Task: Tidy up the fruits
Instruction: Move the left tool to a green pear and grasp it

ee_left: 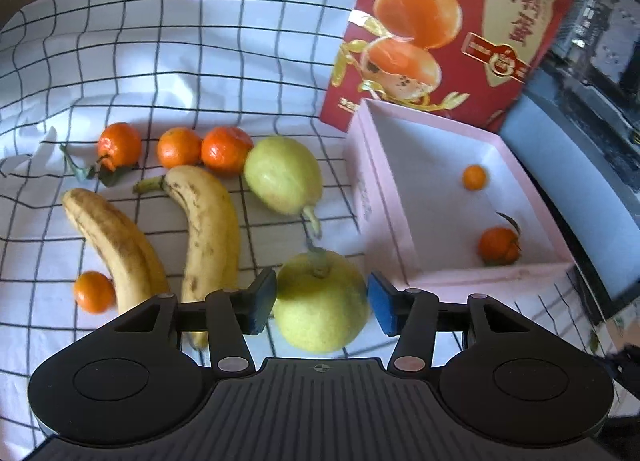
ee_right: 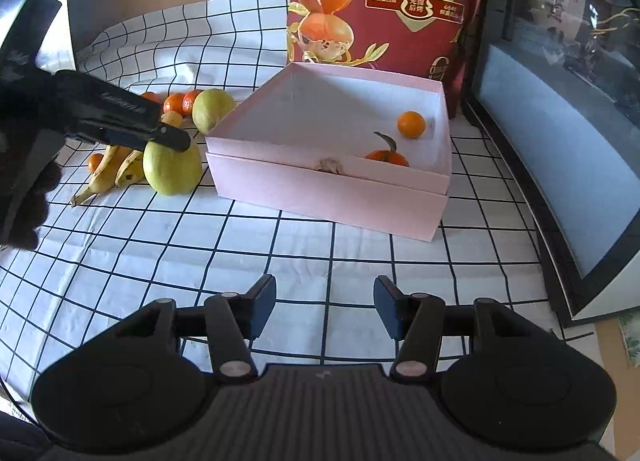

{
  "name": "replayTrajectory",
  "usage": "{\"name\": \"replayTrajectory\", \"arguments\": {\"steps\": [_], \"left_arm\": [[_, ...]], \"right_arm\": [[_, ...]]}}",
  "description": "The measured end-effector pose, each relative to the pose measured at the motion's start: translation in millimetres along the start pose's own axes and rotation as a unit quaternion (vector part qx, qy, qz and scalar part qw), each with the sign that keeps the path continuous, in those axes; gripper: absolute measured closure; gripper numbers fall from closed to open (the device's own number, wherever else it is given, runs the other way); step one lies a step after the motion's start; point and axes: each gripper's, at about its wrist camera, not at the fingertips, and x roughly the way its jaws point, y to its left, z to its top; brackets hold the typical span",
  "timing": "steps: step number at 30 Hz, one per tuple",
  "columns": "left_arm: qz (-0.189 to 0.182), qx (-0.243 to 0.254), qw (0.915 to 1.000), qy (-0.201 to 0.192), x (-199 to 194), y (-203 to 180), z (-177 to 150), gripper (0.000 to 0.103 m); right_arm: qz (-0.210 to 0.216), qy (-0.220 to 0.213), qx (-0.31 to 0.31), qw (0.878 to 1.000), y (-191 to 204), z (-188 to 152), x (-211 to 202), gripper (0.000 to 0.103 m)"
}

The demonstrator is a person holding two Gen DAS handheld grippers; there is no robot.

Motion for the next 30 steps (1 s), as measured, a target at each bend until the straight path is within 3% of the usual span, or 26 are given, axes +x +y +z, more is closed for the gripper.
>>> {"name": "replayTrajectory", "arguments": {"steps": [7, 18, 25, 30], "left_arm": [[0.006, 0.000, 1.0000, 0.003, 18.1, -1.8, -1.1, 0.038], [-0.004, 0.036, 0.9993, 0.012, 22.9, -2.1, -7.0, 0.037], [-0.023, 0.024, 0.9994, 0.010, -3.3, 10.2, -24.8, 0.038], [-0.036, -0.015, 0.9992, -0.005, -40.1, 28.0, -41.5, 0.039]], "right_arm": [[-0.004, 0.001, -0.018, 1.000, 7.8, -0.4, 0.5, 0.049], [-0.024, -0.010, -0.009, 1.000, -0.2, 5.2, -7.5, 0.049], [0.032, -0.040, -0.093, 0.994, 26.9, 73.4, -10.2, 0.049], [0.095, -0.013, -0.152, 0.984, 65.1, 145.8, 18.6, 0.043]]}}
